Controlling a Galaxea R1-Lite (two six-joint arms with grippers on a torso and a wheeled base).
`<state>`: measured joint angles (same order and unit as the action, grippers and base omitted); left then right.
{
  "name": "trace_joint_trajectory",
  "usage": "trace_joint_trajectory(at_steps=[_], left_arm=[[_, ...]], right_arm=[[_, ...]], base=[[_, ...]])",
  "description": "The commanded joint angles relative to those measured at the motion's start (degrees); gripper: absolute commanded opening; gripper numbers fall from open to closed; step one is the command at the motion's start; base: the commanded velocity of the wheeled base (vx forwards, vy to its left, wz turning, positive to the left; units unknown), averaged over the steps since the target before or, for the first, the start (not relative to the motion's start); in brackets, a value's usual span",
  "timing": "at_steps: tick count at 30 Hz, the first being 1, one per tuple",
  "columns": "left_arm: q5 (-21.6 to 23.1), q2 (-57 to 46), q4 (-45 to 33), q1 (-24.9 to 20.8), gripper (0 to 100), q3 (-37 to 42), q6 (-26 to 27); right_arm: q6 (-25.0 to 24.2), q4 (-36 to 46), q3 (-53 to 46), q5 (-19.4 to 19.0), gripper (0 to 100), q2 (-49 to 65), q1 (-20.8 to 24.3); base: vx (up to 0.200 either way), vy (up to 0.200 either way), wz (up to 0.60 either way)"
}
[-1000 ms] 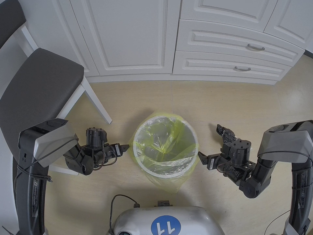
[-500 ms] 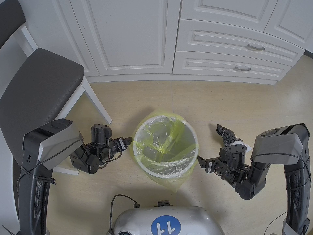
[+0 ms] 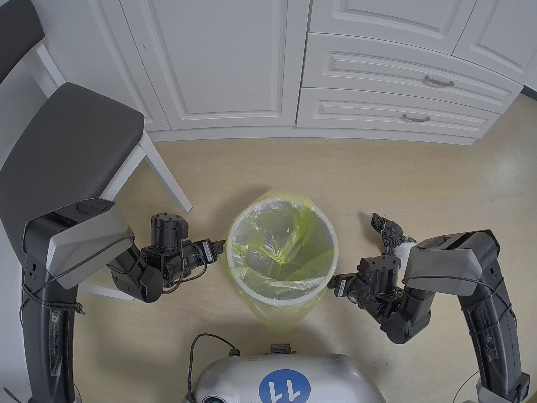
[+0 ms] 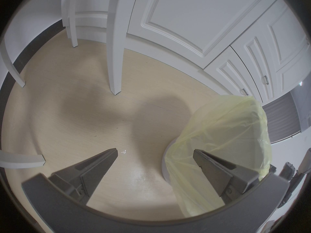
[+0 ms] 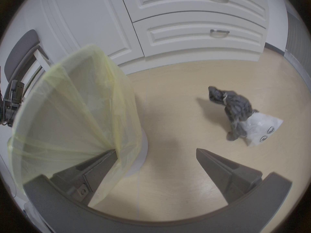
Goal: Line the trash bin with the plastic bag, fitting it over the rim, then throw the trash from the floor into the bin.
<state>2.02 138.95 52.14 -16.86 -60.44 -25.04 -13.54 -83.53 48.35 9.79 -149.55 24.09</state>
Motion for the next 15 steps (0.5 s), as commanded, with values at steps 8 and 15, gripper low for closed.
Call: trace_joint_trajectory(at_steps=[8, 15], left_arm=[[-0.4, -2.5, 0.2, -0.2, 100, 2.1, 2.0], [-0.4, -2.2, 0.2, -0.1, 100, 2.1, 1.9]], right_arm=[[-1.7, 22.8, 15.5, -2.7, 100, -1.7, -2.5], [-1.4, 20.5, 9.7, -3.4, 100, 4.4, -3.4]], base=[[0.000, 0.000, 0.00], [0.000, 0.000, 0.00]])
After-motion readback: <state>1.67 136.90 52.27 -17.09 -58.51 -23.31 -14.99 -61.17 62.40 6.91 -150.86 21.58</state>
